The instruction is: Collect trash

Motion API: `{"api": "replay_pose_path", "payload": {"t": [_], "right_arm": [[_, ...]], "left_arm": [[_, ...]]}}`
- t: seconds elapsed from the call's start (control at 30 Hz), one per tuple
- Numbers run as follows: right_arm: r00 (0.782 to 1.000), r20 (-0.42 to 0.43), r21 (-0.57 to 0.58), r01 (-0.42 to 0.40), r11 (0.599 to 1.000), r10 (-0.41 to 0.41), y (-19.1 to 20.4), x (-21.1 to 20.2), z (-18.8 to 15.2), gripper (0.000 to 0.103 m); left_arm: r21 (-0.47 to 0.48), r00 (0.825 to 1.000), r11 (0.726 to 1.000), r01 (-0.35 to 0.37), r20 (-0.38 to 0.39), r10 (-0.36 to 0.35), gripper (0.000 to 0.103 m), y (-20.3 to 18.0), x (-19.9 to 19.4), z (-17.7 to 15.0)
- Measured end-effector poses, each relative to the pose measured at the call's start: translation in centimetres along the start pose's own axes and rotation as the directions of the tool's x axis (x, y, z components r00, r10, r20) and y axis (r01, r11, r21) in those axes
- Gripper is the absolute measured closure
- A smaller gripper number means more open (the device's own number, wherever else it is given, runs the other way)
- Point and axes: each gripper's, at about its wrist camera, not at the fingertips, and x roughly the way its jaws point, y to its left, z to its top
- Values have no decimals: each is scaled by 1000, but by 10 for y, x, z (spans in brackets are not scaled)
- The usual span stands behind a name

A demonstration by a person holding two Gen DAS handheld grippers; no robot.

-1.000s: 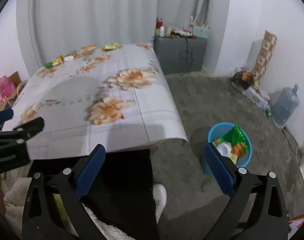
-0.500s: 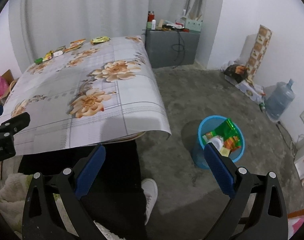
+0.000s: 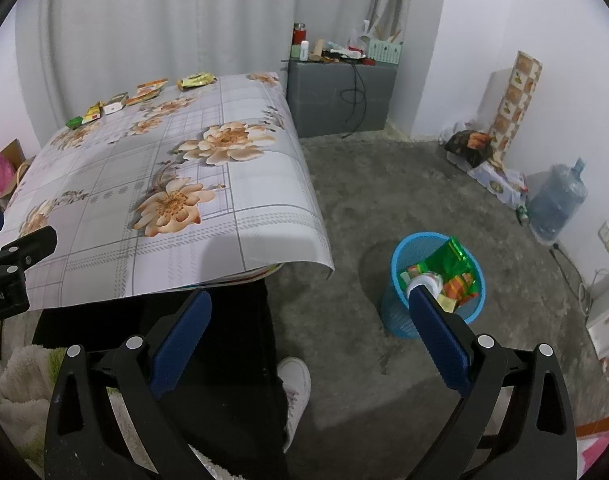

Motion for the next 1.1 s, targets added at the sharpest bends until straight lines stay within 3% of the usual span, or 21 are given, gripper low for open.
{"api": "replay_pose_path", "payload": {"t": [0.83,1.1], "right_arm": [[999,26,-42,-30,999,31,11,-9,8,8],[994,41,-92,-98,991,102,34,-6,27,8]], "left_arm": [[-14,1000,1000,-1,-11,1,6,7,0,-8],[-108,999,993,-35,-32,32,6,36,3,-8]]}}
